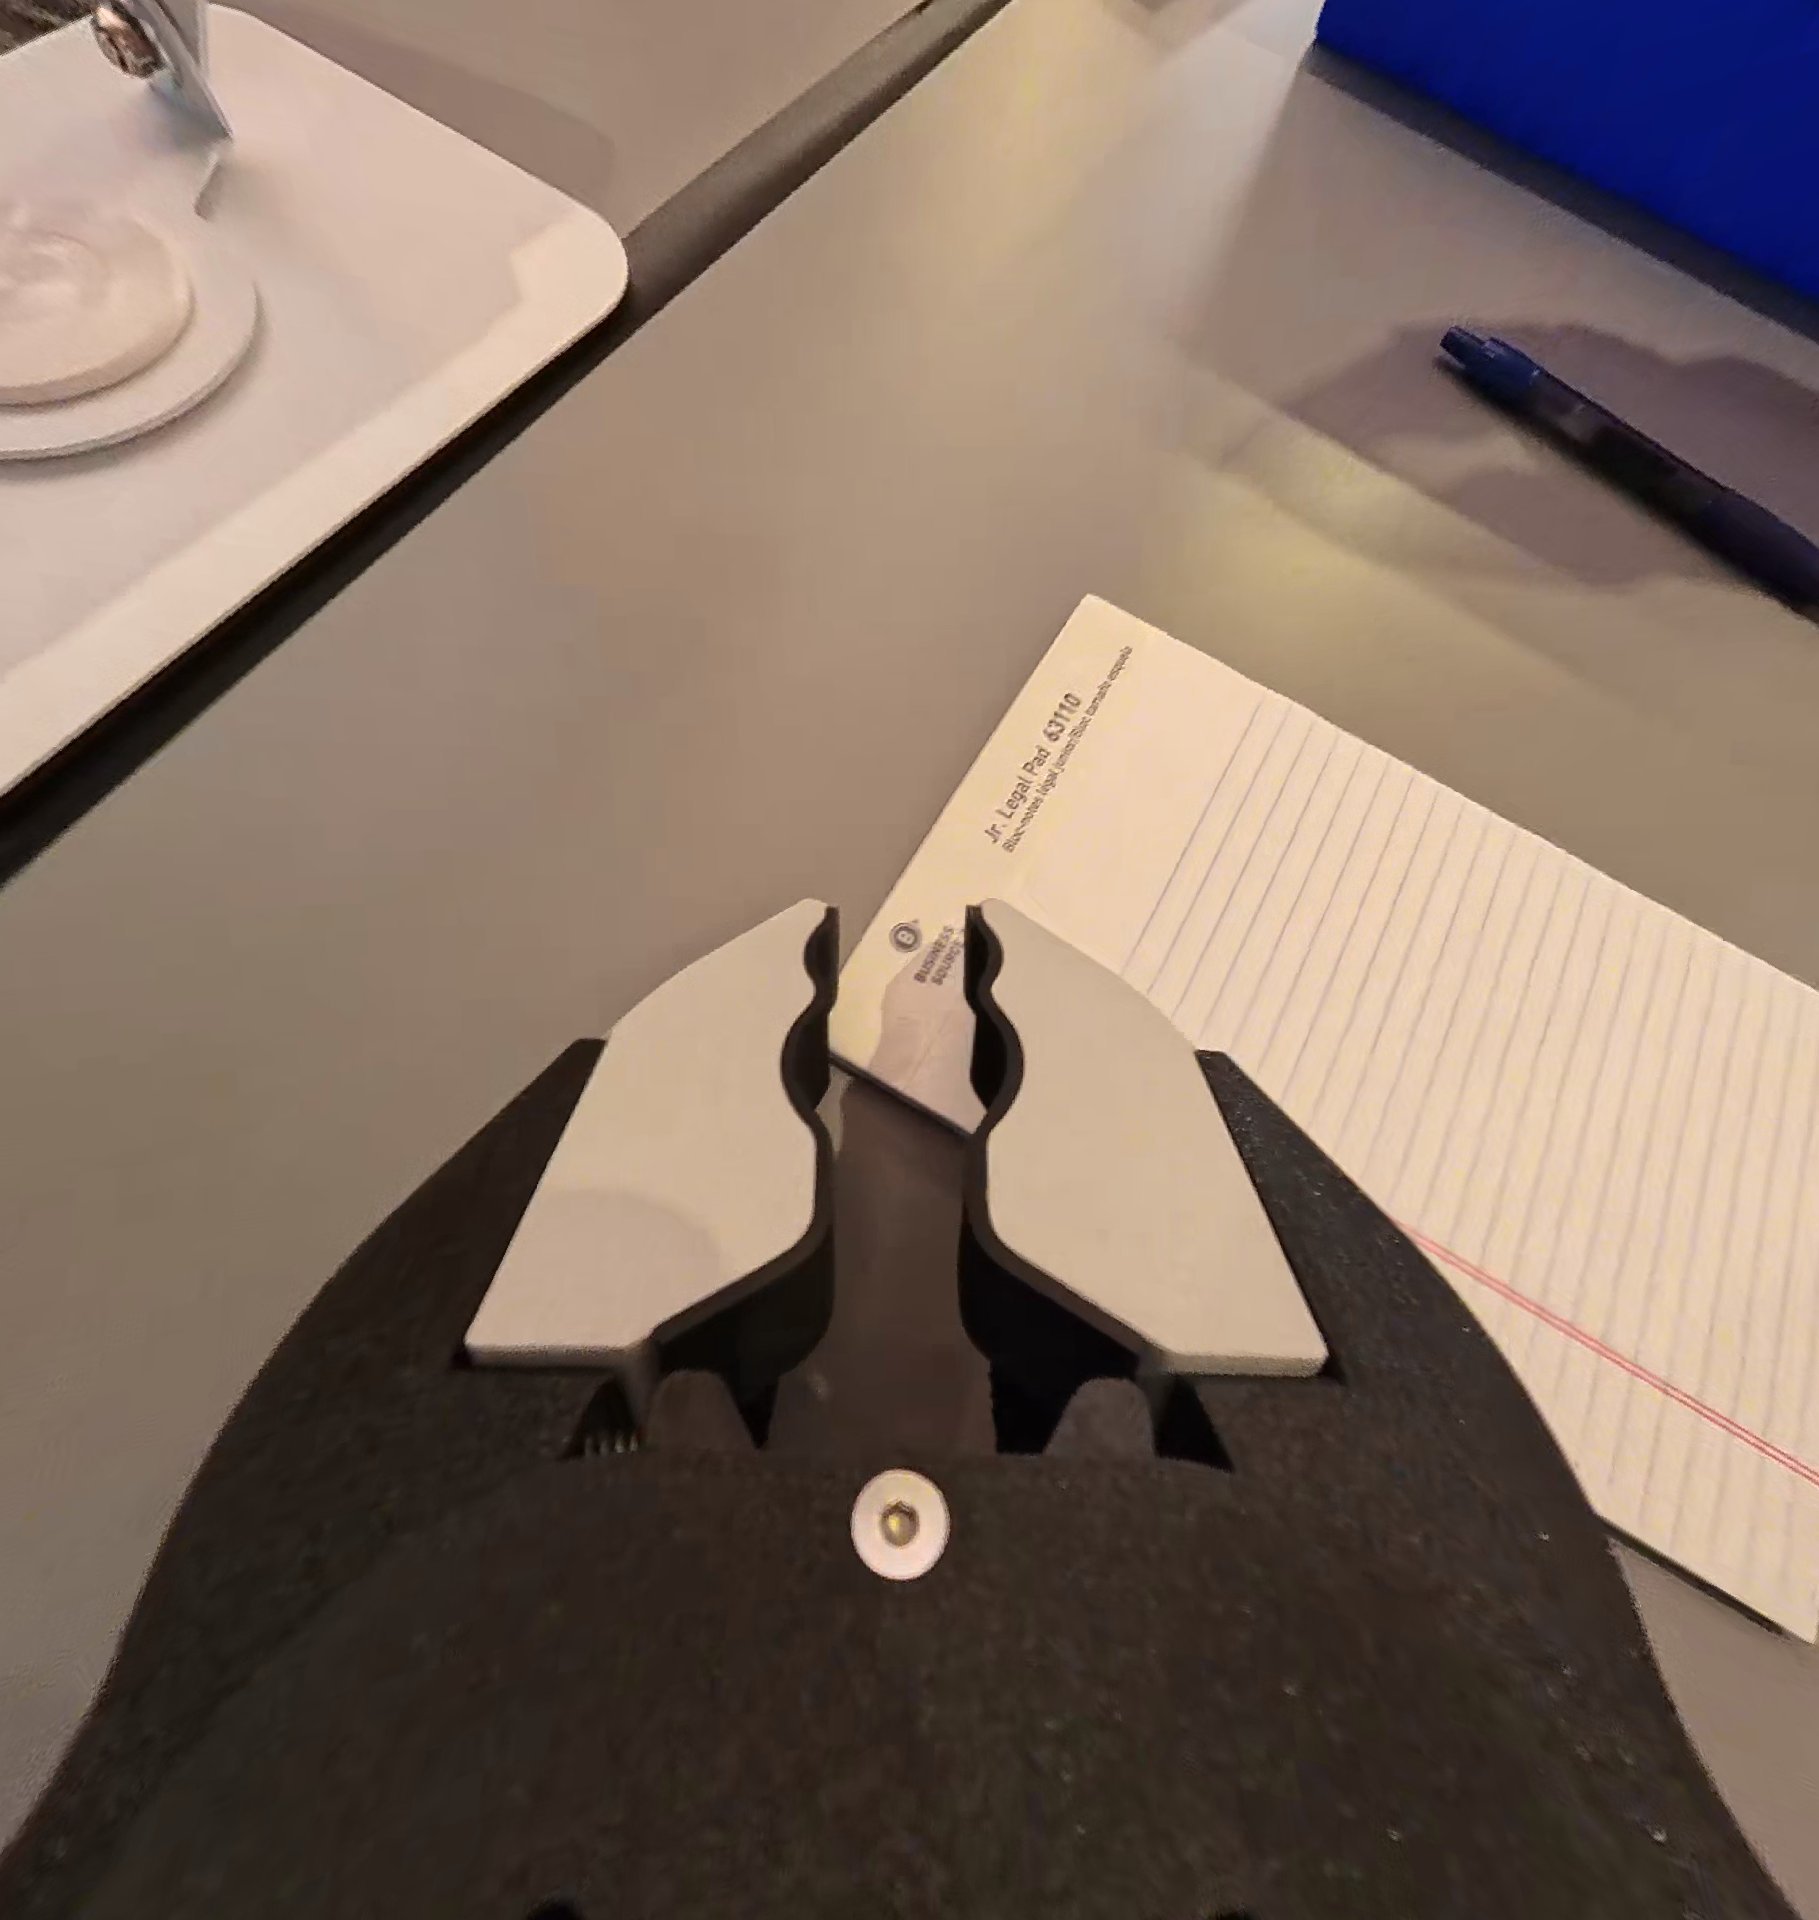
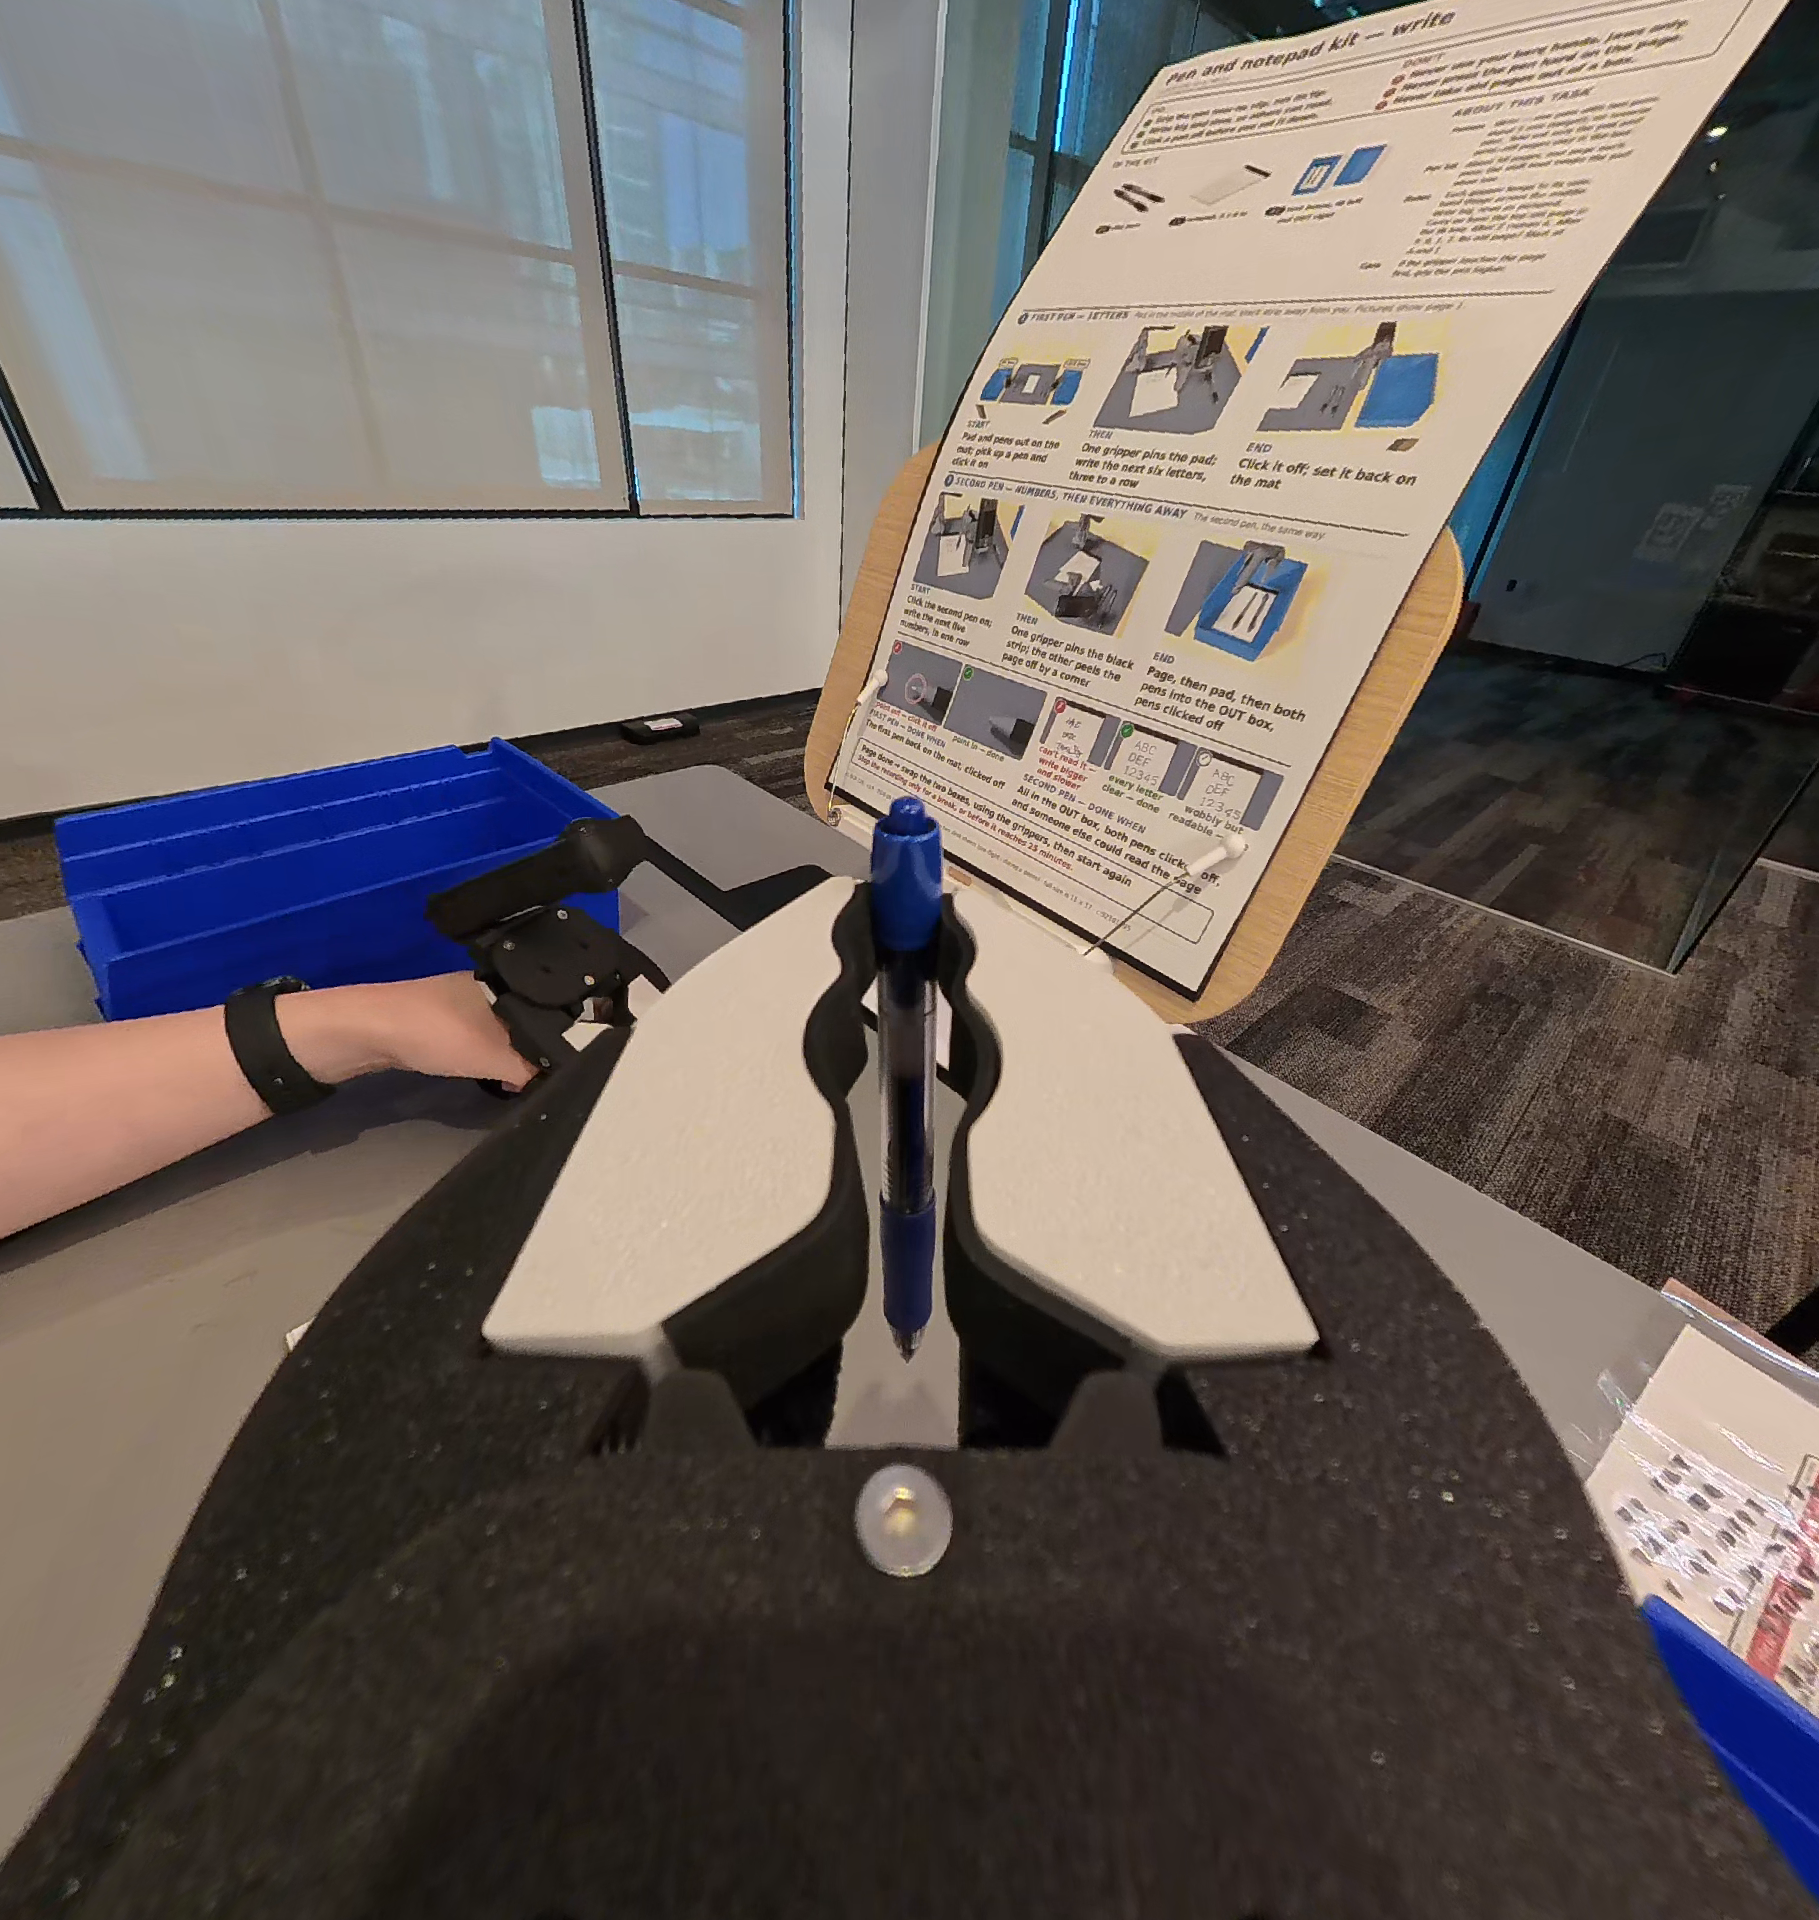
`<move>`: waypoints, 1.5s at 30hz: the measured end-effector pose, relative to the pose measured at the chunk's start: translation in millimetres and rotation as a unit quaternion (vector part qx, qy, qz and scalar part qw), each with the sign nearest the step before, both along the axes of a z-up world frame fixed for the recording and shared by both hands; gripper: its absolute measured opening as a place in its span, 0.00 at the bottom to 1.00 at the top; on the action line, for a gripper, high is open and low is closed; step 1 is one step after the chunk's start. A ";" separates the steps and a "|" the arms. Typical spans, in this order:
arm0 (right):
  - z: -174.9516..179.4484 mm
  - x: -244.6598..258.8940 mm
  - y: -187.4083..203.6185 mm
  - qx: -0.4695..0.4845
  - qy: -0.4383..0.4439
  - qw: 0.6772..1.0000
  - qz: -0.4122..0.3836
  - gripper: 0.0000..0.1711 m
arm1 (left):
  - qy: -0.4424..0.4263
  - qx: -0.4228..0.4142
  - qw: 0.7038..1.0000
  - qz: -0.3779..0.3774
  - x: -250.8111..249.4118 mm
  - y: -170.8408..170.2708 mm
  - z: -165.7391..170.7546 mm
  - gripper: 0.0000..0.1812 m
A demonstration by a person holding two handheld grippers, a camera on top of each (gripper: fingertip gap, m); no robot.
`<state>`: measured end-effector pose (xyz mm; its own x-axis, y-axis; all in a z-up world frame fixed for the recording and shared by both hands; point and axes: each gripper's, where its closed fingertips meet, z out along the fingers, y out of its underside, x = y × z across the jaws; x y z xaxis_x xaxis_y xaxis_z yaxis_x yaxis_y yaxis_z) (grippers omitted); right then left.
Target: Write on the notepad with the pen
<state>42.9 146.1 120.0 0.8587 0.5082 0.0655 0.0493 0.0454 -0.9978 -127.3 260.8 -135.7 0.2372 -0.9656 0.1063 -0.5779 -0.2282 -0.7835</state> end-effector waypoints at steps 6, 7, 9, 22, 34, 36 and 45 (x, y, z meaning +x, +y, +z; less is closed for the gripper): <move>0.4 2.3 -0.1 0.000 0.000 1.000 -0.004 0.06 | 0.029 0.000 1.000 -0.003 -2.4 0.1 -10.1 0.09; 0.2 2.3 0.0 0.000 0.000 1.000 -0.004 0.06 | 0.030 0.001 1.000 0.000 -2.7 1.0 -10.2 0.08; -0.4 2.2 0.3 -0.001 -0.001 1.000 -0.004 0.06 | 0.034 0.009 0.999 0.004 -4.2 3.0 -10.9 0.04; -0.2 2.0 -0.6 -0.002 -0.003 1.000 -0.005 0.06 | -0.012 -0.017 1.000 -0.014 -1.0 -4.7 5.8 0.08; -2.9 1.6 0.2 -0.007 -0.004 1.000 -0.002 0.06 | 0.020 -0.026 0.999 -0.037 -4.3 -11.8 -7.0 0.05; -3.3 1.1 0.2 -0.008 -0.004 1.000 -0.002 0.06 | 0.022 -0.020 0.999 -0.034 -4.6 -10.3 -8.5 0.04; -8.0 -11.1 2.9 -0.012 -0.012 1.000 0.004 0.06 | 0.028 -0.003 0.999 -0.024 -5.5 -7.8 -9.8 0.00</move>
